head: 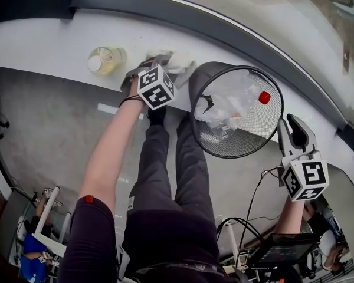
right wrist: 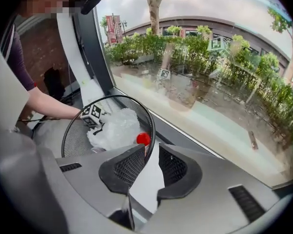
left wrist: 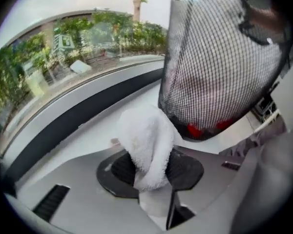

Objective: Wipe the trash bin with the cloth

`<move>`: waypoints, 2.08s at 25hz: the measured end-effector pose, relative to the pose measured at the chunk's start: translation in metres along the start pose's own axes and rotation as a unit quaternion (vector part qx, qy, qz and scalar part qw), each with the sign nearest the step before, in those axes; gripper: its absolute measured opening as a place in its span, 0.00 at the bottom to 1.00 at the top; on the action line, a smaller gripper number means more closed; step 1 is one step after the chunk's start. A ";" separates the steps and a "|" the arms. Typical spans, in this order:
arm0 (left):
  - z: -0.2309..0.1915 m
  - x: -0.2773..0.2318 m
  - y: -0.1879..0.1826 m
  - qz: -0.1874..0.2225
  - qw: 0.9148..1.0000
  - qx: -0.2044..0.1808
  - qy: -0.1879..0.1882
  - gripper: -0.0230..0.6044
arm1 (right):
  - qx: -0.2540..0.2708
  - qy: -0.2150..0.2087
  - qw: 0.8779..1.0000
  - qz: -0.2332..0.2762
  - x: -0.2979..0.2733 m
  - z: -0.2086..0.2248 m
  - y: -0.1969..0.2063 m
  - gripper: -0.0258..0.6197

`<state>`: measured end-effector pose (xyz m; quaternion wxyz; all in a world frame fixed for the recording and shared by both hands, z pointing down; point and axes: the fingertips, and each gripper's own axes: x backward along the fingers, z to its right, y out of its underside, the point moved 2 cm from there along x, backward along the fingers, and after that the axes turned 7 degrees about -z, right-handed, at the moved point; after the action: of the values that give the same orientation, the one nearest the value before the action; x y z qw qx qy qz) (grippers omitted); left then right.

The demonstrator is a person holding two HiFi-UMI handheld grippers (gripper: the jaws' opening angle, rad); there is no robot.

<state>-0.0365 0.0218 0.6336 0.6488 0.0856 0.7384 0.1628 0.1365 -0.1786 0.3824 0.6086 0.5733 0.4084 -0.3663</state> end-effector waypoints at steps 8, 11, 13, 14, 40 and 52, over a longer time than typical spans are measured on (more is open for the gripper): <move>-0.040 0.116 -0.072 0.277 0.946 0.169 0.003 0.20 | -0.064 -0.032 0.997 -0.036 -0.027 0.001 0.004 0.14; -0.045 0.155 -0.099 0.341 0.927 0.156 0.012 0.20 | -0.154 -0.072 0.985 -0.034 -0.029 0.003 0.007 0.11; -0.036 0.171 -0.112 0.364 0.921 0.133 0.028 0.20 | -0.201 -0.089 0.975 -0.036 -0.030 0.004 0.010 0.09; -0.029 0.174 -0.116 0.367 0.922 0.120 0.034 0.20 | -0.214 -0.088 0.972 -0.037 -0.029 0.005 0.011 0.09; 0.112 0.150 -0.036 0.273 0.936 0.073 0.210 0.19 | -0.585 -0.228 0.778 -0.022 -0.015 -0.028 0.083 0.13; -0.029 0.174 -0.118 0.376 0.916 0.115 0.082 0.19 | -0.268 -0.103 0.956 -0.059 -0.014 0.003 0.045 0.28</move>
<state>-0.0802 -0.0328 0.4337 0.4627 0.4177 0.7157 0.3150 0.1725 -0.1787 0.4137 0.7558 0.3233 0.4600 -0.3355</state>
